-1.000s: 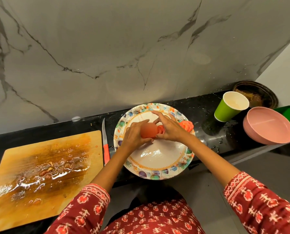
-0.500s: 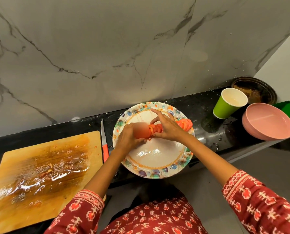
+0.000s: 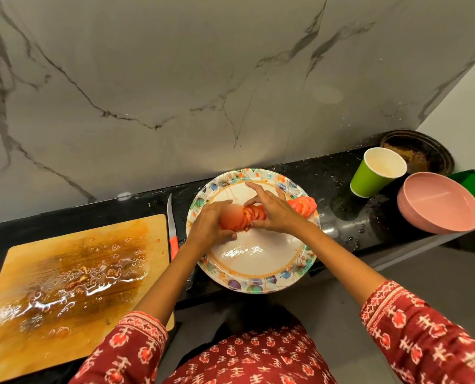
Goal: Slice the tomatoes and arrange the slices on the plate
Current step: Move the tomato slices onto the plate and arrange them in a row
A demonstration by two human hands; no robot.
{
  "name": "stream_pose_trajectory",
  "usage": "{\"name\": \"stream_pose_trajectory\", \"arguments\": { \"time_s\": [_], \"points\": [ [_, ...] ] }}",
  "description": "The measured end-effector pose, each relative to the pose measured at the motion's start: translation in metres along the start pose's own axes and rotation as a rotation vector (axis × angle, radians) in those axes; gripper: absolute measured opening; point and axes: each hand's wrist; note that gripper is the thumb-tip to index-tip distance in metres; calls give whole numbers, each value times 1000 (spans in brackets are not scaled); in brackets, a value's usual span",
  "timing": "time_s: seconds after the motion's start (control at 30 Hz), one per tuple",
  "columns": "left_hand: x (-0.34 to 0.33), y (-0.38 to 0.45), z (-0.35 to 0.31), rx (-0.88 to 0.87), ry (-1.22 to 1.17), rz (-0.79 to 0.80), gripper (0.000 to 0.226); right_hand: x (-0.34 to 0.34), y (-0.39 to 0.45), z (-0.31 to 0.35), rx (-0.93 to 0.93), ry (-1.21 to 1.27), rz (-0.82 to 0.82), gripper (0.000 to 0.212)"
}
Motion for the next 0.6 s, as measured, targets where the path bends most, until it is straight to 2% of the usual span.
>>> {"name": "stream_pose_trajectory", "arguments": {
  "time_s": [0.1, 0.27, 0.6],
  "points": [
    [-4, 5, -10, -19, -9, 16, 90, 4, -2, -2, -7, 6, -20, 96],
    [-11, 16, -33, -79, 156, 40, 84, 14, -11, -14, -36, -10, -22, 96],
    [-22, 21, -38, -125, 123, -5, 59, 10, -20, -19, -67, 12, -96, 88]
  ]
}}
Point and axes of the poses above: each hand's wrist, its own y-axis towards the middle knuckle, its own x-axis out of the back of the hand, z = x × y, and after that the axes turned 2 degrees about -y, right-handed
